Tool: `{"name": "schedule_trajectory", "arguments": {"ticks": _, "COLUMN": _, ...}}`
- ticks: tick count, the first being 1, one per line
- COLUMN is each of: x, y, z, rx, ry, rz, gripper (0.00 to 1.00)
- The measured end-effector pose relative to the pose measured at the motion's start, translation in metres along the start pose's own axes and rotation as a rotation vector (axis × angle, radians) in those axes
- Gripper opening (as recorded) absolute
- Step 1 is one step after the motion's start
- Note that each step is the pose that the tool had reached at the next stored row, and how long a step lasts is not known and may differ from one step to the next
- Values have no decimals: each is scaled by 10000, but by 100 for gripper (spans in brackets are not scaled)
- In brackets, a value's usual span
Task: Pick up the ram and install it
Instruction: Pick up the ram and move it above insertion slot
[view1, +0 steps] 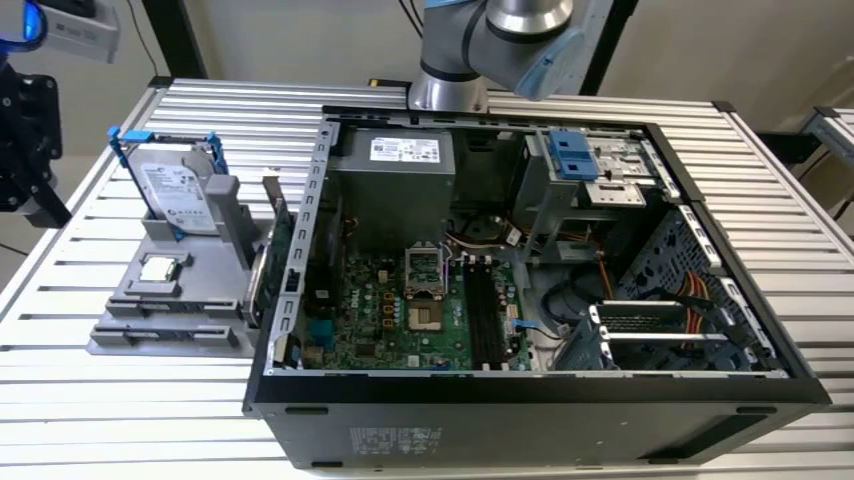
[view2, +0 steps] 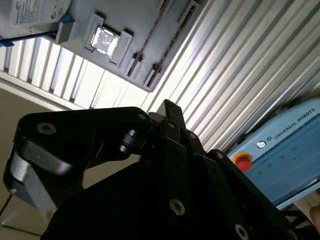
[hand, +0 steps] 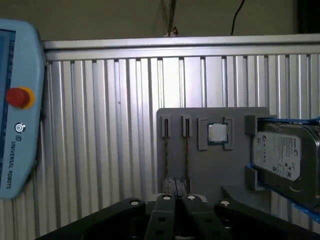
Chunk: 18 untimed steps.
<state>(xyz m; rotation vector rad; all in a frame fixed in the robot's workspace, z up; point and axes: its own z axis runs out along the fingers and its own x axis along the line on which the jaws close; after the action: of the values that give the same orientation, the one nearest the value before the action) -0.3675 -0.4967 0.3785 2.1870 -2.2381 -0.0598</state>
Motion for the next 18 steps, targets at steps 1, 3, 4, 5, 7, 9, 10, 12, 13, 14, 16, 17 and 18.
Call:
{"name": "schedule_trajectory", "arguments": {"ticks": 1, "x": 0, "y": 0, "z": 0, "rx": 1, "ry": 6, "rz": -165, "gripper": 0}}
{"name": "schedule_trajectory", "arguments": {"ticks": 3, "x": 0, "y": 0, "z": 0, "rx": 4, "ry": 18, "rz": -485, "gripper": 0}}
{"name": "schedule_trajectory", "arguments": {"ticks": 4, "x": 0, "y": 0, "z": 0, "rx": 6, "ry": 23, "rz": -644, "gripper": 0}}
{"name": "schedule_trajectory", "arguments": {"ticks": 5, "x": 0, "y": 0, "z": 0, "rx": 9, "ry": 28, "rz": -804, "gripper": 0}}
{"name": "schedule_trajectory", "arguments": {"ticks": 7, "x": 0, "y": 0, "z": 0, "rx": 13, "ry": 39, "rz": -1123, "gripper": 0}}
{"name": "schedule_trajectory", "arguments": {"ticks": 9, "x": 0, "y": 0, "z": 0, "rx": 14, "ry": 48, "rz": -1396, "gripper": 0}}
{"name": "schedule_trajectory", "arguments": {"ticks": 10, "x": 0, "y": 0, "z": 0, "rx": 14, "ry": 49, "rz": -1420, "gripper": 0}}
{"name": "schedule_trajectory", "arguments": {"ticks": 12, "x": 0, "y": 0, "z": 0, "rx": 13, "ry": 50, "rz": -1429, "gripper": 0}}
{"name": "schedule_trajectory", "arguments": {"ticks": 13, "x": 0, "y": 0, "z": 0, "rx": 13, "ry": 50, "rz": -1432, "gripper": 0}}
{"name": "schedule_trajectory", "arguments": {"ticks": 14, "x": -1, "y": -2, "z": 1, "rx": 14, "ry": 50, "rz": -1431, "gripper": 0}}
{"name": "schedule_trajectory", "arguments": {"ticks": 16, "x": -1, "y": -11, "z": 1, "rx": 12, "ry": 51, "rz": -1426, "gripper": 0}}
{"name": "schedule_trajectory", "arguments": {"ticks": 17, "x": -1, "y": -17, "z": 2, "rx": 13, "ry": 51, "rz": -1420, "gripper": 0}}
{"name": "schedule_trajectory", "arguments": {"ticks": 18, "x": -1, "y": -24, "z": 3, "rx": 15, "ry": 49, "rz": -1412, "gripper": 0}}
